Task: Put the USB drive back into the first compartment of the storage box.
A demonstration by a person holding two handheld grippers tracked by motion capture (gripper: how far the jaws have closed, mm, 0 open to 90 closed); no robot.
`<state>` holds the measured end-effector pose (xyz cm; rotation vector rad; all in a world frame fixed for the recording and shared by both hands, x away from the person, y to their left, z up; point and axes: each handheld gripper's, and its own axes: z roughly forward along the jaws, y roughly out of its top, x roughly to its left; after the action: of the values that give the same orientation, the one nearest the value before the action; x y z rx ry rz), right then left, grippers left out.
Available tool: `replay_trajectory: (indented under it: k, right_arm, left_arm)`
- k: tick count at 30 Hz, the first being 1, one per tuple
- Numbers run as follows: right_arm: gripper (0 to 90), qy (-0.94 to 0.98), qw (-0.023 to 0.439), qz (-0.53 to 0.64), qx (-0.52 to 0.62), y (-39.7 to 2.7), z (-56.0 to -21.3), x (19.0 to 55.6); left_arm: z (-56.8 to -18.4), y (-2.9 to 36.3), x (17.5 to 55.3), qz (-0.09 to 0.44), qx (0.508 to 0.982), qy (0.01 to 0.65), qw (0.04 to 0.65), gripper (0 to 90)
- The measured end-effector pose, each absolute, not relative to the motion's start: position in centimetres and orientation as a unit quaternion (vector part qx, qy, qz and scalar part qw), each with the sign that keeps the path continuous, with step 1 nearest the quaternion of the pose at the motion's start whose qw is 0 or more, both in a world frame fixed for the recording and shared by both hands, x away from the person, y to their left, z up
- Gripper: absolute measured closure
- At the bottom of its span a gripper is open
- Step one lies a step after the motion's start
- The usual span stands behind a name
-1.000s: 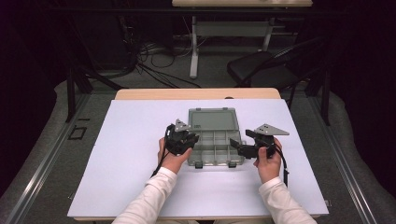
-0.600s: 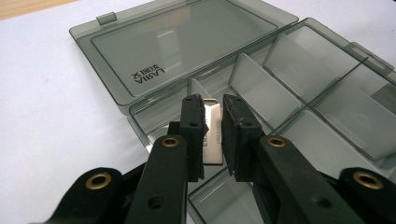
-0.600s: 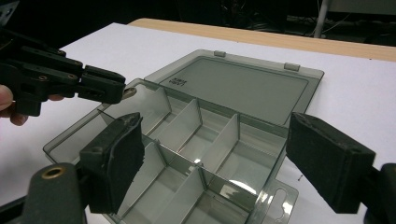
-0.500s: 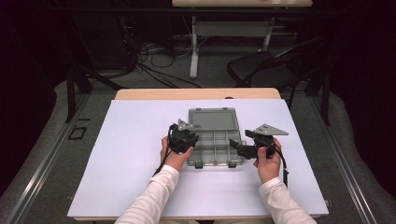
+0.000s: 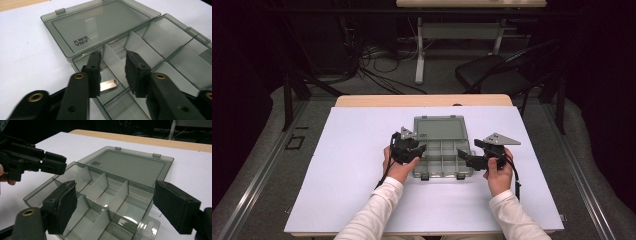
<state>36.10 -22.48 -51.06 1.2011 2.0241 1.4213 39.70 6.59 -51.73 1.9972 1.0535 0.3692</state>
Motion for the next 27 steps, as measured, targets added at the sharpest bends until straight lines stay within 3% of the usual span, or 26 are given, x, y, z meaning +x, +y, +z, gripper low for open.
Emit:
replay_trajectory:
  k: [11, 24, 27]
  right_arm:
    - [18.6, 0.723, 0.194, 0.506, 0.428, -22.4, -51.2, 36.1]
    - [18.6, 0.724, 0.193, 0.504, 0.429, -22.4, -51.2, 36.1]
    - [18.6, 0.724, 0.194, 0.504, 0.428, -22.4, -51.1, 36.1]
  left_arm:
    - [-51.4, 7.1, 39.3, 0.144, 0.795, 0.418, 0.415, 40.7]
    - [-51.4, 7.7, 38.7, 0.136, 0.817, 0.384, 0.408, 40.1]
    - [-51.6, 8.0, 38.8, 0.138, 0.82, 0.369, 0.415, 36.1]
